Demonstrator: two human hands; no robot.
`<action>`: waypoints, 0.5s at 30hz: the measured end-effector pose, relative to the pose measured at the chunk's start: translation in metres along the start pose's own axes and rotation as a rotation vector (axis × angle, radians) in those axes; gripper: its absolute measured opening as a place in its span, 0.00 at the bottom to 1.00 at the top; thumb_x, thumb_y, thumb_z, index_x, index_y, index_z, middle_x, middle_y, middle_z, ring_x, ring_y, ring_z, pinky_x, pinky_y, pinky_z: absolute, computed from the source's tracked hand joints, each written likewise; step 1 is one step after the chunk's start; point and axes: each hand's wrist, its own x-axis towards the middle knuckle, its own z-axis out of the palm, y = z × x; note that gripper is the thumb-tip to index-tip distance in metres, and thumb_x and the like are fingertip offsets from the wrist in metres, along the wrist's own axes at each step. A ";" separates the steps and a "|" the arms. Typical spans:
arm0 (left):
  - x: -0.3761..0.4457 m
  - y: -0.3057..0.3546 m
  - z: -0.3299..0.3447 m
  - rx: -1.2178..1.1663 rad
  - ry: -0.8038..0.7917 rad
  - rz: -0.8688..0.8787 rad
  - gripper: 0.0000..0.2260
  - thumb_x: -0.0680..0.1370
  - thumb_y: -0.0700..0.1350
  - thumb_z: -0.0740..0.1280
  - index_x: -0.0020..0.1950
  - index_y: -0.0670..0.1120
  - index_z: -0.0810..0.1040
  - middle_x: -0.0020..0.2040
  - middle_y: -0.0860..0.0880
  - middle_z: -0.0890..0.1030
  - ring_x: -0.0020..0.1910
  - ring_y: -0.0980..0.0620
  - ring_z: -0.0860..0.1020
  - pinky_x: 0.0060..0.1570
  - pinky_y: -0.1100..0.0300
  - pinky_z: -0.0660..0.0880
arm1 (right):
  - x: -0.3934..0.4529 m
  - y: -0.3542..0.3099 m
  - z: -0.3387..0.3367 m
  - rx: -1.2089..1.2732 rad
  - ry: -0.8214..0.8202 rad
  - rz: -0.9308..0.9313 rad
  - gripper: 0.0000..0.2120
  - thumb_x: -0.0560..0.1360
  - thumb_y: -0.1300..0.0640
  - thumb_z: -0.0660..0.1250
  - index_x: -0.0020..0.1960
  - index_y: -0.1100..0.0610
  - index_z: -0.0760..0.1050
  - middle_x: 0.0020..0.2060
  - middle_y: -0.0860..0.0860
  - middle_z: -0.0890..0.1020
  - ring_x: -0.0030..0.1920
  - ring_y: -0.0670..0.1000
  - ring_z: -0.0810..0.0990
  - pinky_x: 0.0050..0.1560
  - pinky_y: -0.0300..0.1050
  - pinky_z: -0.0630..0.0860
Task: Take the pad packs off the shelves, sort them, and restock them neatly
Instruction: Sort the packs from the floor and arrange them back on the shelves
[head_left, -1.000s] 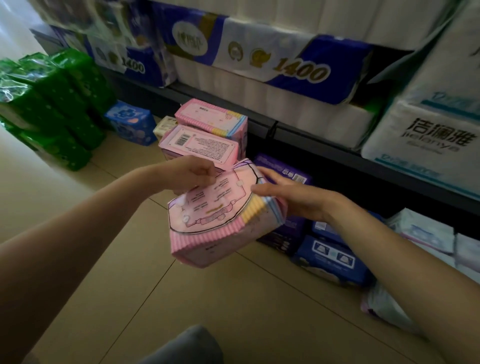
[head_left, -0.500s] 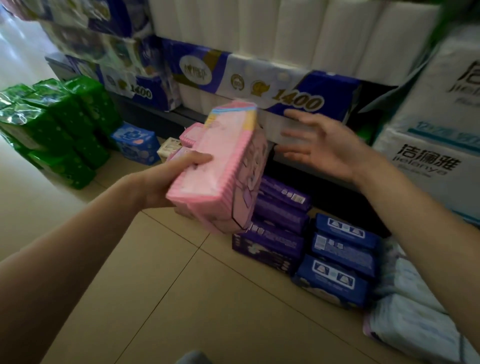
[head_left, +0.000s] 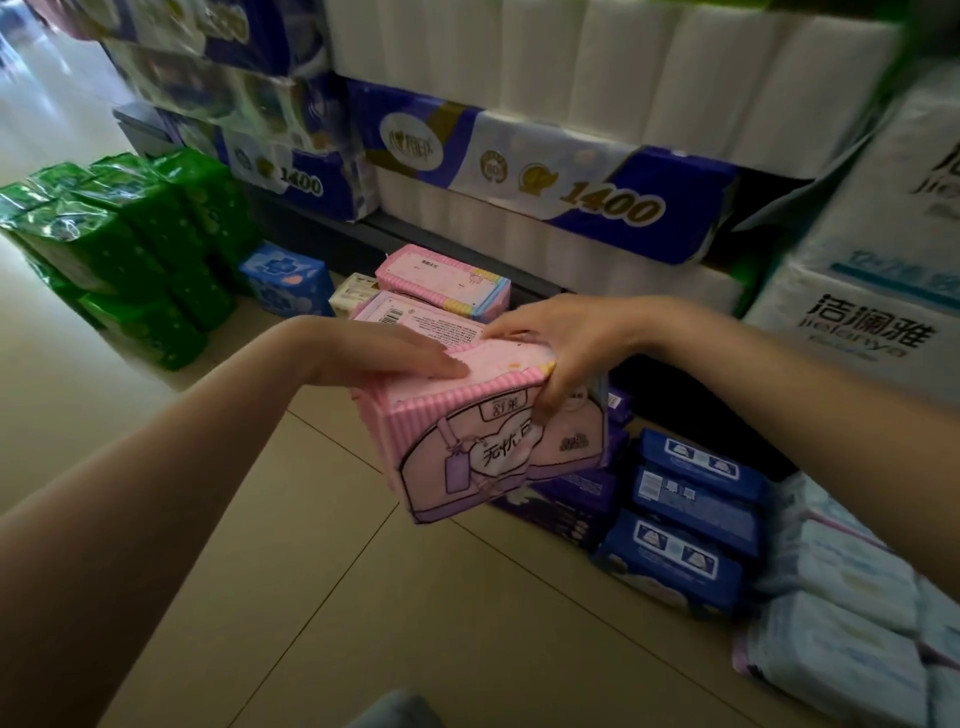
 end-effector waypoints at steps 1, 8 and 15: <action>0.000 0.005 0.001 0.115 0.015 0.021 0.28 0.71 0.58 0.64 0.69 0.51 0.65 0.55 0.53 0.76 0.55 0.52 0.74 0.51 0.64 0.70 | 0.000 0.003 -0.001 0.021 -0.015 0.024 0.38 0.64 0.49 0.77 0.70 0.48 0.65 0.62 0.46 0.72 0.59 0.47 0.71 0.63 0.47 0.70; 0.027 -0.020 0.012 0.639 -0.023 0.047 0.37 0.66 0.54 0.76 0.69 0.52 0.60 0.65 0.51 0.72 0.58 0.51 0.73 0.62 0.55 0.70 | 0.011 -0.007 0.032 0.154 -0.019 0.091 0.34 0.65 0.48 0.76 0.67 0.49 0.65 0.59 0.47 0.73 0.53 0.47 0.75 0.53 0.42 0.75; 0.052 -0.116 -0.003 1.067 0.320 -0.007 0.41 0.70 0.47 0.73 0.76 0.54 0.51 0.76 0.52 0.56 0.76 0.43 0.50 0.70 0.44 0.63 | 0.060 -0.036 0.097 -0.031 0.040 -0.012 0.29 0.71 0.47 0.71 0.68 0.52 0.65 0.62 0.53 0.68 0.62 0.53 0.67 0.58 0.45 0.69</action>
